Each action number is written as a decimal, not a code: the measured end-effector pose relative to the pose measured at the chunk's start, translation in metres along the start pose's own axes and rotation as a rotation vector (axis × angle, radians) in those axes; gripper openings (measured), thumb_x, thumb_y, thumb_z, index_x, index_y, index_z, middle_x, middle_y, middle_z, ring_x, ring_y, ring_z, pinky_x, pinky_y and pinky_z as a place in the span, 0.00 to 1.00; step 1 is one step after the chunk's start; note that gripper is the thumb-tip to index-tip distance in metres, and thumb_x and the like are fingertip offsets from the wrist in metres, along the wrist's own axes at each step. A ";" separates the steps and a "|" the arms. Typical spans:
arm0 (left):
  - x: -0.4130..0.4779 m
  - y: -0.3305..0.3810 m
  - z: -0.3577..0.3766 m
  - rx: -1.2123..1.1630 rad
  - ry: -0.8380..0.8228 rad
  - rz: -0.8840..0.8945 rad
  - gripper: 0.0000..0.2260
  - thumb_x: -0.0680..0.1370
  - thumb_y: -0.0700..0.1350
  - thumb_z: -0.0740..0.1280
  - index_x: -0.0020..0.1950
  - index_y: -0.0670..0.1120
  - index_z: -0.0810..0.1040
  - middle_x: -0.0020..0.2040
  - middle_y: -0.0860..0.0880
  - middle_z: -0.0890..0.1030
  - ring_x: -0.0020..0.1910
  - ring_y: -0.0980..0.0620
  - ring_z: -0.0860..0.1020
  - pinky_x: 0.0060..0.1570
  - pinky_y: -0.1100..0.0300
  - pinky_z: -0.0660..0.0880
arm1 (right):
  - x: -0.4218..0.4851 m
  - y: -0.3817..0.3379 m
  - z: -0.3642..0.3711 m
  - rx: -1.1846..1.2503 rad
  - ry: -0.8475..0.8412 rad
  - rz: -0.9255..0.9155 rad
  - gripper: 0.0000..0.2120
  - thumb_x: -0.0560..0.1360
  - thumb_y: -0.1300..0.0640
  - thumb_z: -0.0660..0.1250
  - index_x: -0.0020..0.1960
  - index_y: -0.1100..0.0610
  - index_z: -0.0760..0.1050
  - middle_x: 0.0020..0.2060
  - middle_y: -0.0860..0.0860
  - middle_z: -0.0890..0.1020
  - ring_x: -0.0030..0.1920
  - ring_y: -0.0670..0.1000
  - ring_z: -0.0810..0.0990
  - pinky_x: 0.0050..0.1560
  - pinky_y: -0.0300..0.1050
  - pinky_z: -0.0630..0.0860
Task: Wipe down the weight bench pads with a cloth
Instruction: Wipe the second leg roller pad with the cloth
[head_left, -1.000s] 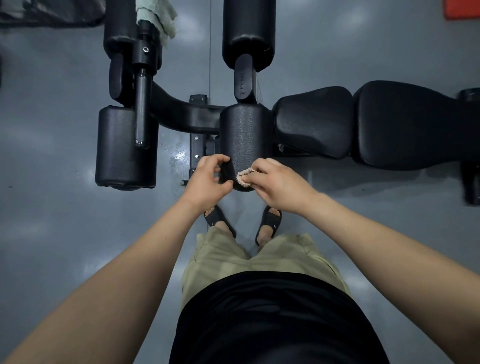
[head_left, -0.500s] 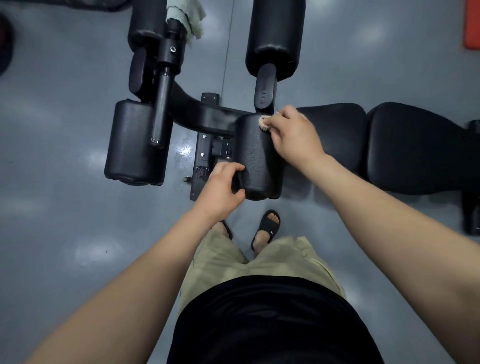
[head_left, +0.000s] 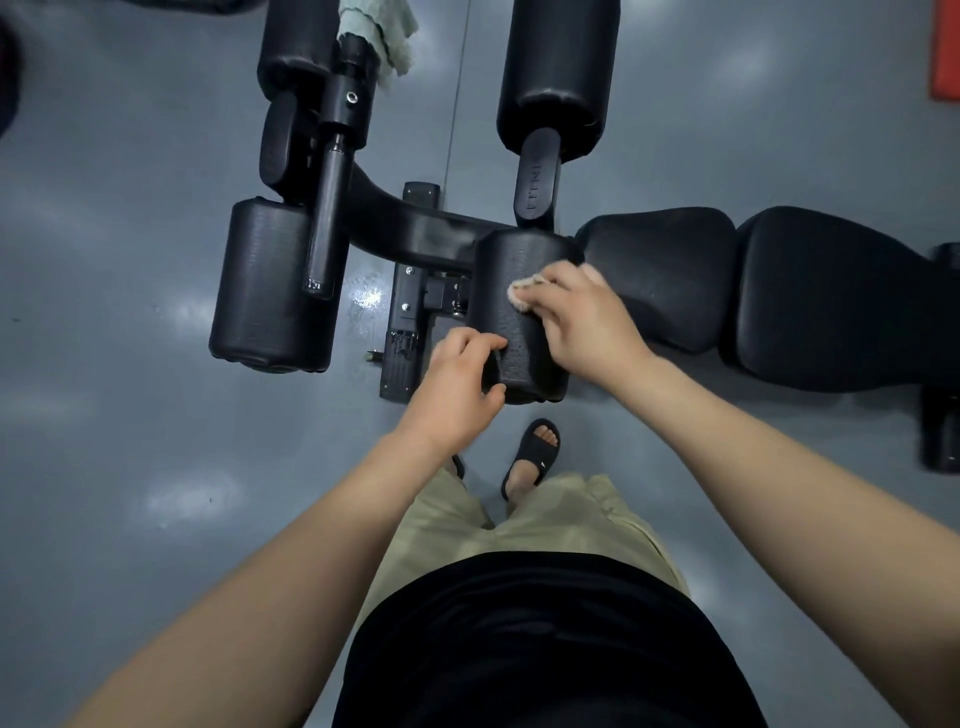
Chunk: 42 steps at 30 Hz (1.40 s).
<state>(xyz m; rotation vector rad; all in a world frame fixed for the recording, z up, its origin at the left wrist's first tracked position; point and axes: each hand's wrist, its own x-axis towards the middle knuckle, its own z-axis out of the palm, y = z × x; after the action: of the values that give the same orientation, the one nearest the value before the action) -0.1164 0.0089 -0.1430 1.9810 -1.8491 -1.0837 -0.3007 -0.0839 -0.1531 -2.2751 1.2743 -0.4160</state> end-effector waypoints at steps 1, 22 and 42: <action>0.000 0.002 0.001 0.008 0.005 0.019 0.22 0.76 0.42 0.73 0.70 0.47 0.74 0.65 0.48 0.70 0.67 0.48 0.68 0.65 0.58 0.68 | -0.009 0.001 0.001 0.023 -0.011 0.009 0.11 0.78 0.63 0.66 0.58 0.57 0.82 0.52 0.54 0.78 0.47 0.58 0.75 0.51 0.49 0.75; 0.006 0.000 0.001 -0.051 0.028 -0.113 0.27 0.72 0.48 0.77 0.69 0.47 0.73 0.61 0.53 0.68 0.64 0.46 0.72 0.69 0.50 0.71 | 0.023 0.015 -0.004 0.087 0.058 0.054 0.14 0.77 0.65 0.64 0.58 0.56 0.82 0.54 0.55 0.79 0.50 0.60 0.74 0.58 0.52 0.73; 0.007 0.001 0.004 -0.122 0.065 -0.107 0.27 0.72 0.47 0.79 0.68 0.48 0.75 0.61 0.54 0.69 0.64 0.47 0.73 0.68 0.49 0.72 | 0.052 0.014 -0.002 0.001 0.113 0.107 0.14 0.77 0.65 0.62 0.58 0.55 0.81 0.55 0.55 0.78 0.50 0.62 0.72 0.49 0.57 0.77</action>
<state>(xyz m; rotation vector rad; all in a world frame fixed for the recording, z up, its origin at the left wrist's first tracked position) -0.1203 0.0036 -0.1478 2.0388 -1.6212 -1.1191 -0.2849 -0.1357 -0.1579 -2.1973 1.4437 -0.5125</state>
